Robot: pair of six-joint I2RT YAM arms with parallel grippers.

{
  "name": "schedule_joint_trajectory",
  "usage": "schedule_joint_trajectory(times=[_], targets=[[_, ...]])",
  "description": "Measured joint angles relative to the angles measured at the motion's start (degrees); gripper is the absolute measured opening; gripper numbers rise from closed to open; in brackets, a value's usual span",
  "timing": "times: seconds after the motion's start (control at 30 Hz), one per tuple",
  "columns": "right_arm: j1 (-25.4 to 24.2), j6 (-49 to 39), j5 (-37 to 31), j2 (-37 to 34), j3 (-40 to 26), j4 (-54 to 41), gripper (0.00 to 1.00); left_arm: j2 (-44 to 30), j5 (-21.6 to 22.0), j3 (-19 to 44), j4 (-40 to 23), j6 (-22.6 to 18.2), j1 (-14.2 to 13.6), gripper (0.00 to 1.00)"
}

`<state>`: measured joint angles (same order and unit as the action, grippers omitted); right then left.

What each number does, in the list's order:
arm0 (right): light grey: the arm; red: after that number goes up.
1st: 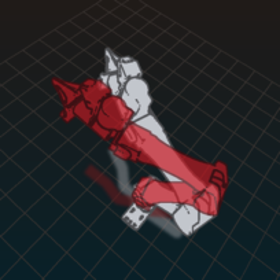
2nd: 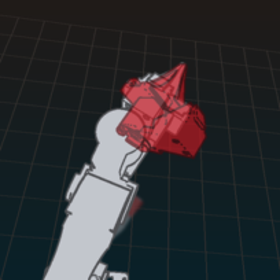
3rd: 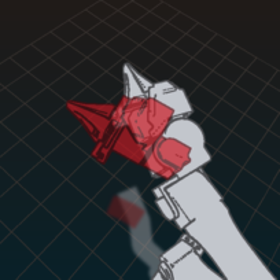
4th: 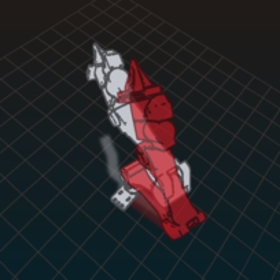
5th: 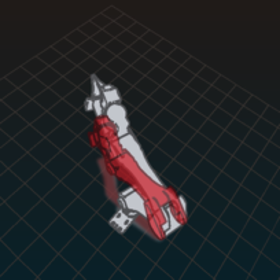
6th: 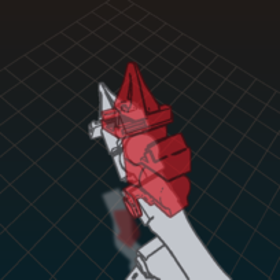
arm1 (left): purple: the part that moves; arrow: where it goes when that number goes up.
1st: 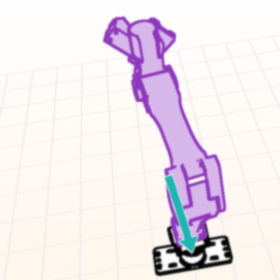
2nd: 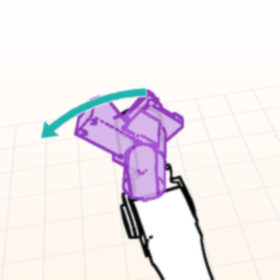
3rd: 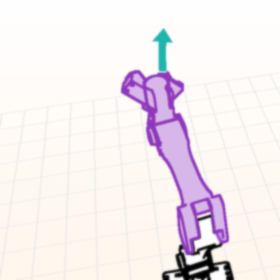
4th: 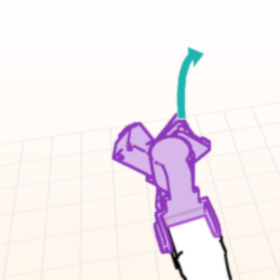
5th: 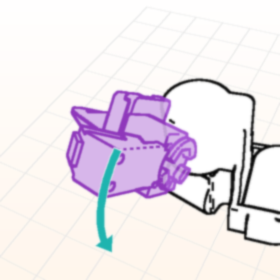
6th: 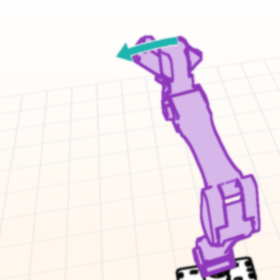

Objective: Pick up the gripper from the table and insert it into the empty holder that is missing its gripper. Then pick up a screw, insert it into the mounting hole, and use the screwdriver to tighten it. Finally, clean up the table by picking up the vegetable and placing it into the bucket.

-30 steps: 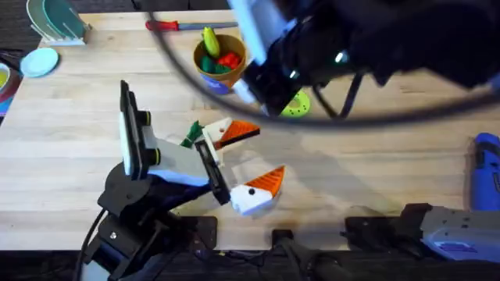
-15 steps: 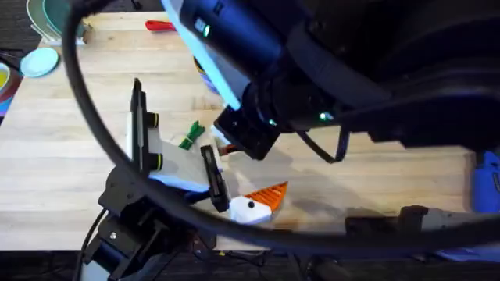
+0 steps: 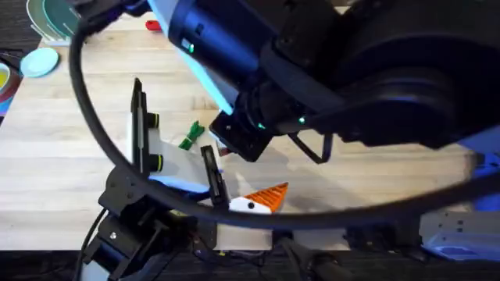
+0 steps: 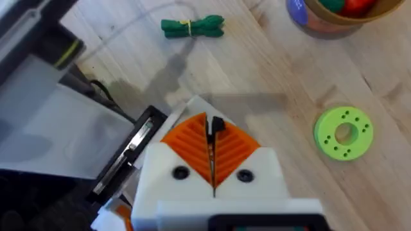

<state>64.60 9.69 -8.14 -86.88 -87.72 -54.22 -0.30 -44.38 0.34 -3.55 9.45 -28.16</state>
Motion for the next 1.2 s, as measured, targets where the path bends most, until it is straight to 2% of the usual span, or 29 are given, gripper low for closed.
schedule_joint_trajectory(times=[1.13,1.2], targets=[[0.0,0.16,-0.44,-5.01,-0.42,0.26,0.009,-0.02,-0.04,0.0,-0.09,0.44,0.02,0.992],[0.0,0.25,-0.44,-5.01,-0.42,0.28,0.184,-0.02,-0.11,0.0,-0.07,0.37,0.0,0.993]])
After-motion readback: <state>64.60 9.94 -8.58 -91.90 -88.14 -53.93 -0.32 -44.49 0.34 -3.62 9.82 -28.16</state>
